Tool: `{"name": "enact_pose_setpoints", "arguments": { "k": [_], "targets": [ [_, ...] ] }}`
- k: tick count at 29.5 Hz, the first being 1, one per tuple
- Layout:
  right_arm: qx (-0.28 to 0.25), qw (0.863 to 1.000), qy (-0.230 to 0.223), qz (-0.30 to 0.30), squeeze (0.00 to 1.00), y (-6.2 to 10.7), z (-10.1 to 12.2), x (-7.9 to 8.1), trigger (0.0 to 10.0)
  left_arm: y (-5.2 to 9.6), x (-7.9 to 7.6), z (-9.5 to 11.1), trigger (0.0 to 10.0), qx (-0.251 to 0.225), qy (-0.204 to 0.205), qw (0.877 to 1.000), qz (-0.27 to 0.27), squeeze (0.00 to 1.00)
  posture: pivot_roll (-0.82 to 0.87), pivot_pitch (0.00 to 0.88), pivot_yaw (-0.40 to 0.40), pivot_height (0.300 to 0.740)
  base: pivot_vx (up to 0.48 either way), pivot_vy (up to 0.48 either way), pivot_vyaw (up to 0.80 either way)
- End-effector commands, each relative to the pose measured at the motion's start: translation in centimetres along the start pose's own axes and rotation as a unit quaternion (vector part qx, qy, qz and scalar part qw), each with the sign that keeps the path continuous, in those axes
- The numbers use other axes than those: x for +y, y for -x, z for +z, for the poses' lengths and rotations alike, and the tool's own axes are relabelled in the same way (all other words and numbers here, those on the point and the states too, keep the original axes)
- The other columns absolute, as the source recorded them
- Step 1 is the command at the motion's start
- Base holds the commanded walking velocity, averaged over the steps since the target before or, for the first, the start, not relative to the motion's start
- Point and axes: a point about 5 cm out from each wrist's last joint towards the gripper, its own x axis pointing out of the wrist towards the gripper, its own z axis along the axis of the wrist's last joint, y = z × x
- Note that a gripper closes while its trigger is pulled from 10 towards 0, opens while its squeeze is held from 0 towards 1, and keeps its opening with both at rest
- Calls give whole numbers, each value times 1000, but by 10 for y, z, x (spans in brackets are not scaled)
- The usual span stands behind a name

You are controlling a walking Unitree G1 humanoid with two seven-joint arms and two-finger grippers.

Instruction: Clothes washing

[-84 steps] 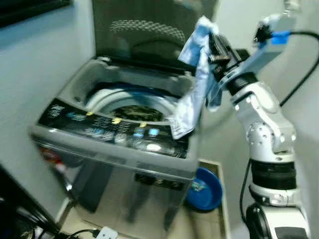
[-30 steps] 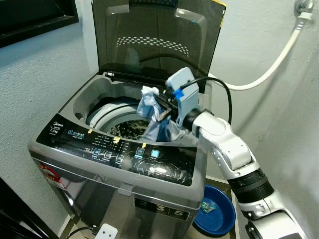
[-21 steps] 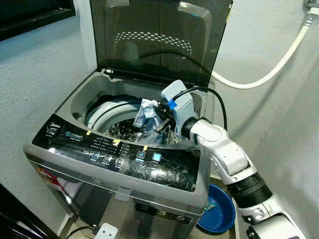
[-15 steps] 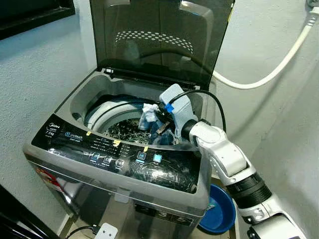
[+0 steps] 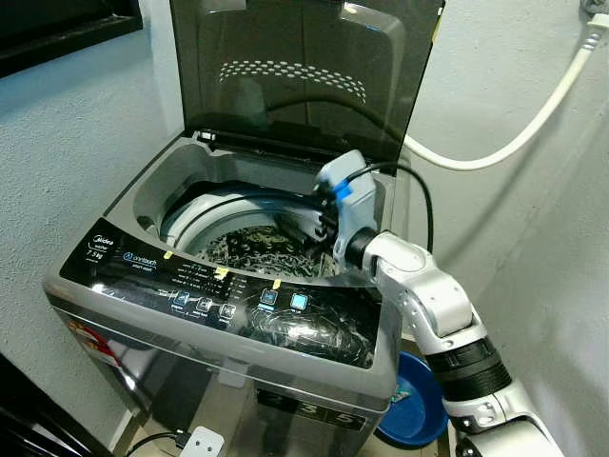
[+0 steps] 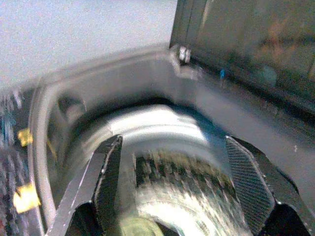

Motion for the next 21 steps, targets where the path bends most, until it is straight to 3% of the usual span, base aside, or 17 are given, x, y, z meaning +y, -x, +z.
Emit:
{"name": "enact_pose_setpoints", "arguments": {
  "k": [1, 13, 21],
  "targets": [
    [-23, 1000, -9, -2, 0, 2, 7, -3, 10000, 2, -6, -18, 10000, 39, 1, 999, -9, 0, 57, 27, -41, 740, -247, 0, 0],
    [-79, 995, -67, -6, 0, 7, 18, -6, 10000, 3, 0, -18, 10000, 42, -15, 999, -6, 0, 60, 21, -34, 740, -324, 0, 0],
    [-96, 992, -78, -4, 0, 10, 19, -6, 10000, 3, 1, -21, 10000, 47, -22, 999, -5, 0, 55, 17, -32, 740, -332, 0, 0]
  ]
}}
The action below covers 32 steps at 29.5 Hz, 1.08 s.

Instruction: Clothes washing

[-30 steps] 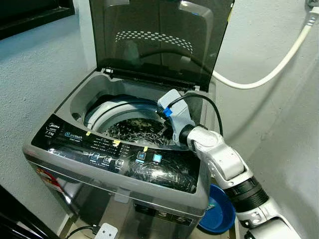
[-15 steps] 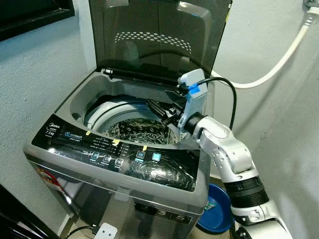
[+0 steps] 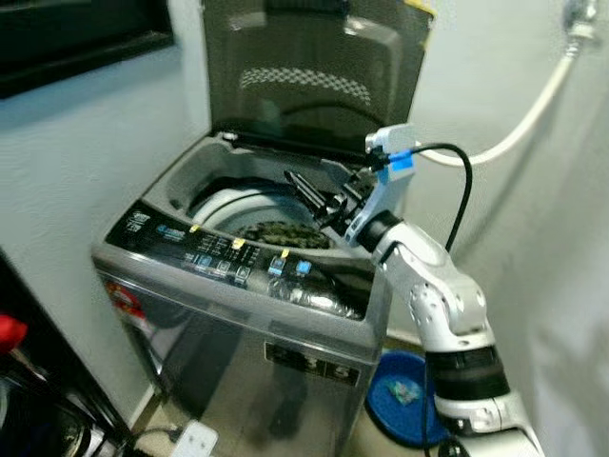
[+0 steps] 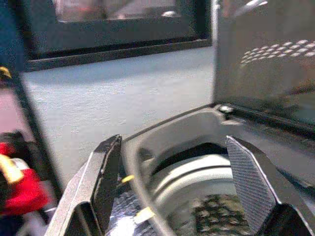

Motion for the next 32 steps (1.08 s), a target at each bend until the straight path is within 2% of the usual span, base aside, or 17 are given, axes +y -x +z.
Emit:
{"name": "enact_pose_setpoints", "arguments": {
  "k": [1, 3, 16, 24, 32],
  "targets": [
    [-9, 1000, -2, -3, 0, 3, 2, -3, 10000, 2, -9, -22, 10000, 46, -9, 999, -19, 0, 55, 17, -32, 740, -326, 0, 0],
    [-12, 1000, -2, 0, 0, 3, 2, -2, 10000, 2, -10, -22, 10000, 45, -10, 999, -19, 0, 55, 17, -32, 740, -326, 0, 0],
    [-2, 1000, -4, 13, 0, 11, -8, 1, 10000, 3, -12, -24, 10000, 46, -9, 999, -21, 0, 48, 20, -38, 740, 0, 0, 800],
    [17, 1000, -21, 8, 0, 21, -31, 4, 10000, 3, -13, -26, 10000, 49, -10, 999, -22, 0, 42, 26, -32, 740, 0, 0, 796],
    [3, 999, -35, 17, 0, 24, -30, 7, 10000, 2, -13, -23, 10000, 45, -11, 999, -23, 0, 37, 25, -26, 740, 0, 0, 794]
  ]
}}
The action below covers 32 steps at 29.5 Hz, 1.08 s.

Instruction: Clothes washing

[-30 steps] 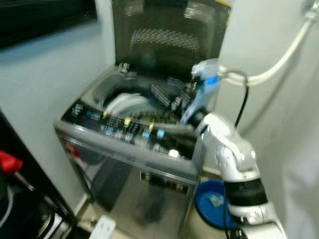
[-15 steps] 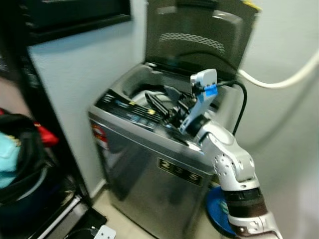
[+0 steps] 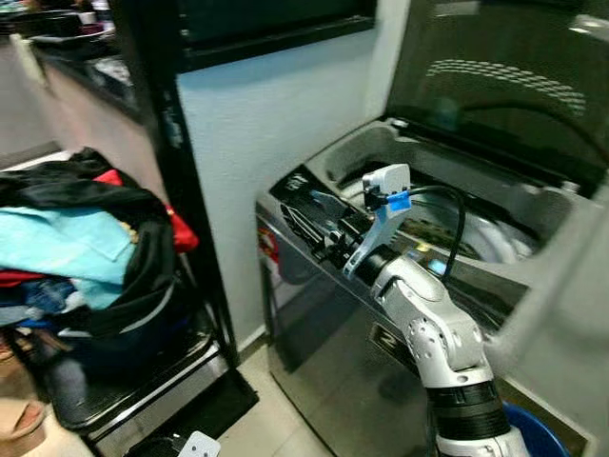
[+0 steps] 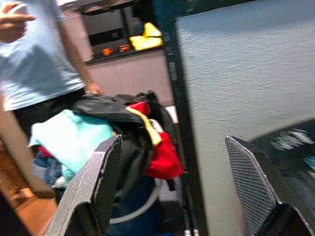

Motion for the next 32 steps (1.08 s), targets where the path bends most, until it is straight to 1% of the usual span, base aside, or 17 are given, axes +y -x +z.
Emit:
{"name": "enact_pose_setpoints", "arguments": {
  "k": [1, 11, 32],
  "targets": [
    [-15, 1000, -8, 5, 0, 2, 2, 2, 10000, 1, -8, -14, 10000, 31, -6, 999, -17, 0, 37, 25, -25, 740, 0, 0, 794],
    [-36, 999, -13, 20, 0, 1, 9, 6, 10000, 1, -7, -14, 10000, 31, -5, 999, -17, 0, 43, 27, -27, 740, 0, 0, 794],
    [-42, 999, -10, 29, 0, 1, 12, 9, 10000, 1, -8, -14, 10000, 31, -5, 999, -19, 0, 37, 25, -24, 740, 0, 0, 794]
  ]
}}
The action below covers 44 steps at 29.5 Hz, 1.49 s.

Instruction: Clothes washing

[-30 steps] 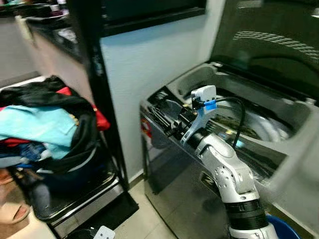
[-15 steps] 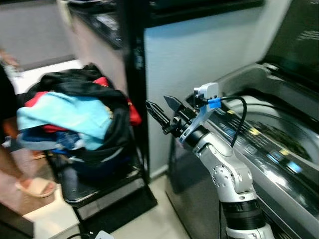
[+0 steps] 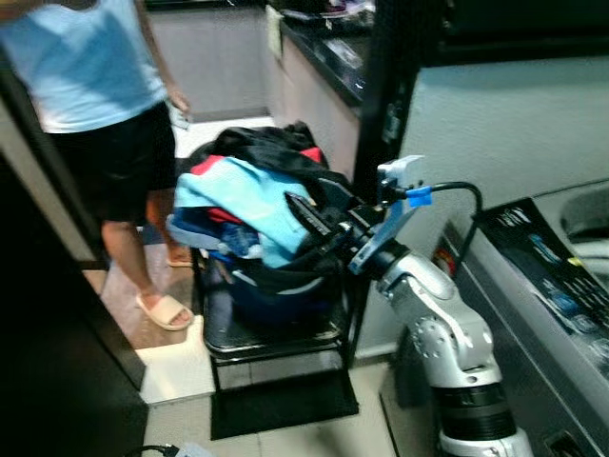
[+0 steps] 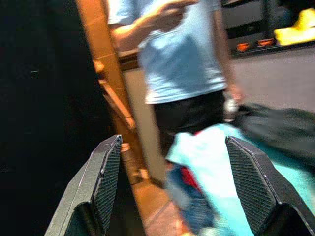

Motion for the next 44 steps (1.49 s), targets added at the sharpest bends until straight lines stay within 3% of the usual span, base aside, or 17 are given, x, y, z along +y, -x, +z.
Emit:
{"name": "enact_pose_setpoints", "arguments": {
  "k": [1, 22, 33, 44],
  "targets": [
    [0, 1000, 2, 2, 0, 1, 0, 1, 10000, -1, -9, -3, 10000, 8, -4, 1000, -15, 0, 38, 25, -26, 740, 0, 0, 794],
    [12, 999, 26, -20, 0, 1, 2, -9, 10000, -1, -8, -1, 10000, 2, -6, 1000, -16, 0, 41, 21, -36, 740, 0, 0, 788],
    [13, 995, 42, -92, 0, 1, 9, -29, 10000, -1, -8, 0, 10000, -2, -1, 1000, -22, 0, 40, 31, -29, 740, 71, 0, 0],
    [-10, 994, 29, -109, 0, 5, 25, -42, 10000, 0, -7, 0, 10000, -2, -2, 1000, -25, 0, 41, 31, -28, 740, 321, 0, -376]
  ]
}}
